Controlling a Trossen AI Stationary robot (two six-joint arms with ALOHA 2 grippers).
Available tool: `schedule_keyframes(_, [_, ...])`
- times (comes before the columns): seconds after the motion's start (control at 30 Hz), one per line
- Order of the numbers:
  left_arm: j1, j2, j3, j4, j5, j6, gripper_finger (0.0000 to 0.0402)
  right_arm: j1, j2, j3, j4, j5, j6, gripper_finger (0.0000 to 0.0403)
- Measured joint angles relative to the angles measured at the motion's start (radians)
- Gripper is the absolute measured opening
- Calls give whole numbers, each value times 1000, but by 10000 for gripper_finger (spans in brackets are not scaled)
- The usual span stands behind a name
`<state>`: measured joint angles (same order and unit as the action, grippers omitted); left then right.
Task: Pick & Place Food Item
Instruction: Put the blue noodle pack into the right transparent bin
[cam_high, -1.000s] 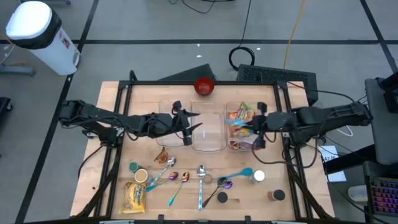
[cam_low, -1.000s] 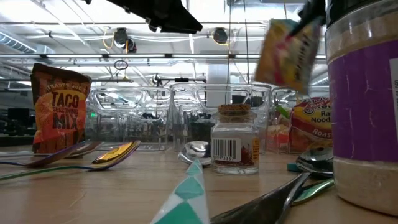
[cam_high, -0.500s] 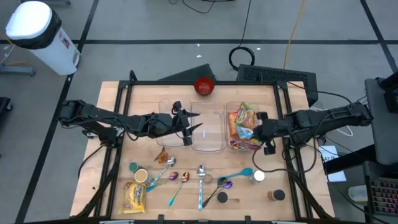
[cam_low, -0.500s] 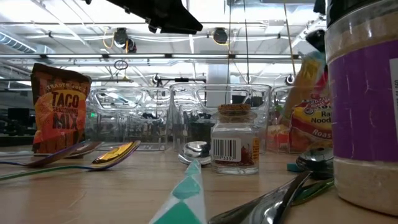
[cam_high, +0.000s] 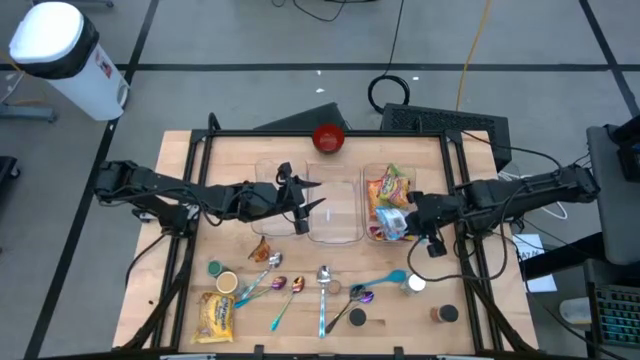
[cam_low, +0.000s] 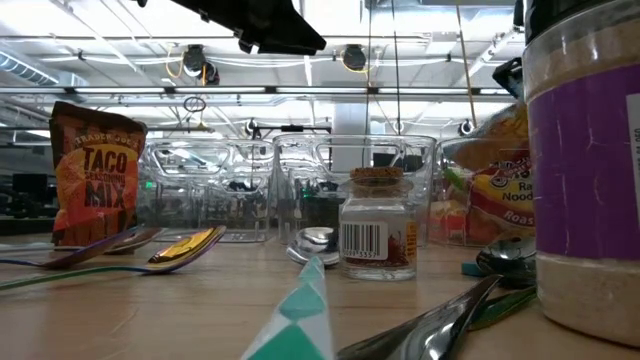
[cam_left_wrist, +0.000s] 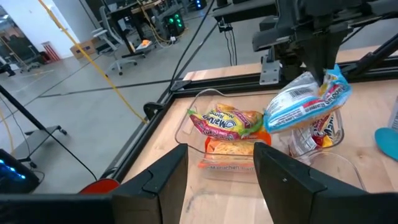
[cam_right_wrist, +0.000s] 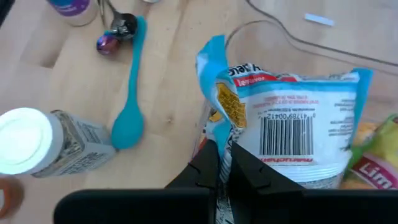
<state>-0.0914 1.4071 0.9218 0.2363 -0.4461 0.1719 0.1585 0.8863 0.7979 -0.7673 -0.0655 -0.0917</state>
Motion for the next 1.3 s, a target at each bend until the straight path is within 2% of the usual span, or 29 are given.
schedule_keyframes(0.2, [0,0,0,0,0,-1,191,0,8,0,20,167,25,4])
schedule_keyframes(0.37, [0,0,0,0,0,-1,191,-1,43,0,70,198,33,4])
schedule_keyframes(0.5, [0,0,0,0,0,-1,191,0,88,0,63,246,112,4])
schedule_keyframes(0.63, [0,0,0,0,0,-16,191,0,125,0,60,374,264,9])
schedule_keyframes(0.73, [0,0,0,0,1,-24,191,0,130,0,60,428,360,38])
schedule_keyframes(0.8, [0,0,0,0,1,-24,191,0,122,0,60,433,368,67])
schedule_keyframes(1.07, [0,0,0,0,1,-32,191,0,4,0,80,436,263,186])
schedule_keyframes(1.3, [0,0,0,0,2,-47,191,0,-36,1,382,418,257,240])
